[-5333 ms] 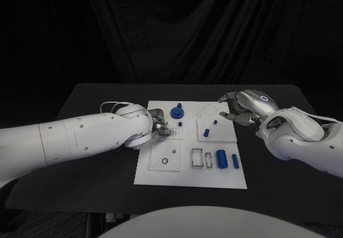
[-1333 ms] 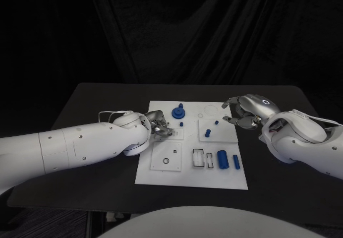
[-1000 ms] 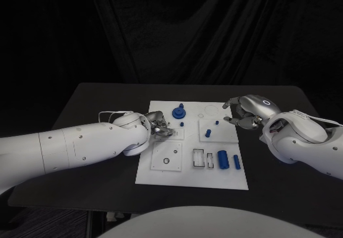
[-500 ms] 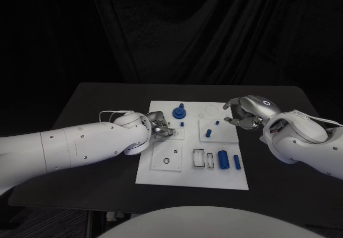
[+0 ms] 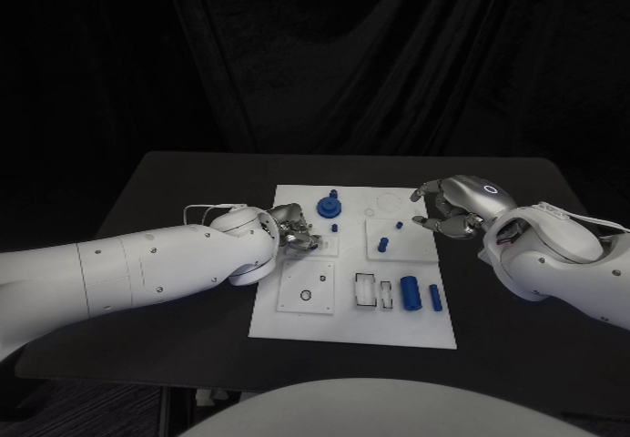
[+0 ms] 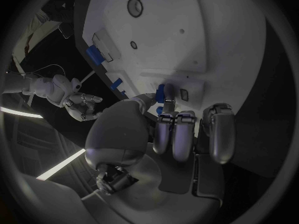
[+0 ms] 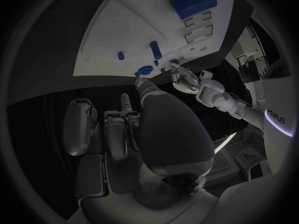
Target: Assemble the parts on the task board
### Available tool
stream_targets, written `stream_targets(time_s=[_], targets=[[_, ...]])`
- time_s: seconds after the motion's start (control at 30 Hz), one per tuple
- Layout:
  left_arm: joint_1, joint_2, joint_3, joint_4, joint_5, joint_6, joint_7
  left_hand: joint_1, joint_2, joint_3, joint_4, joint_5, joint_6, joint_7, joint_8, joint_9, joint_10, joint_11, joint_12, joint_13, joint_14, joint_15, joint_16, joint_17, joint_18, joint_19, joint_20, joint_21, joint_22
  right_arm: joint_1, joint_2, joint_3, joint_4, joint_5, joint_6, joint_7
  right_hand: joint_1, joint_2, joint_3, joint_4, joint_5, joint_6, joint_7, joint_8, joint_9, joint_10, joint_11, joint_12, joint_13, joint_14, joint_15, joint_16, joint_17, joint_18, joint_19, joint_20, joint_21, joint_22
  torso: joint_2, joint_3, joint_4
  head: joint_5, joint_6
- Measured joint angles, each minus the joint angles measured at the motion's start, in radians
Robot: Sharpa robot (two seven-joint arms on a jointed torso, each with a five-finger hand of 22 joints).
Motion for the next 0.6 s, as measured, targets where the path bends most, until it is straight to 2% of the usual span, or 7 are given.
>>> stream_targets(time_s=[0.6], targets=[[-0.006, -0.004, -0.002, 0.000, 0.000, -0.038, 0.020, 0.006, 0.006, 0.000, 0.000, -0.017, -0.002, 0.002, -0.002, 0.004, 0.000, 0.000, 0.000, 0.000, 0.000, 0.000, 0.000, 0.000, 0.000, 0.000, 0.000, 0.000, 0.000, 0.000, -0.003, 0.000, 0.001, 0.001, 0.004, -0.001, 0.000, 0.000, 0.000, 0.000, 0.000, 0.004, 0.004, 0.004, -0.001, 0.000, 0.000, 0.000, 0.000, 0.000, 0.000, 0.000, 0.000, 0.000, 0.000, 0.000, 0.000, 0.001, 0.000, 0.0005, -0.0002, 0.000, 0.000]])
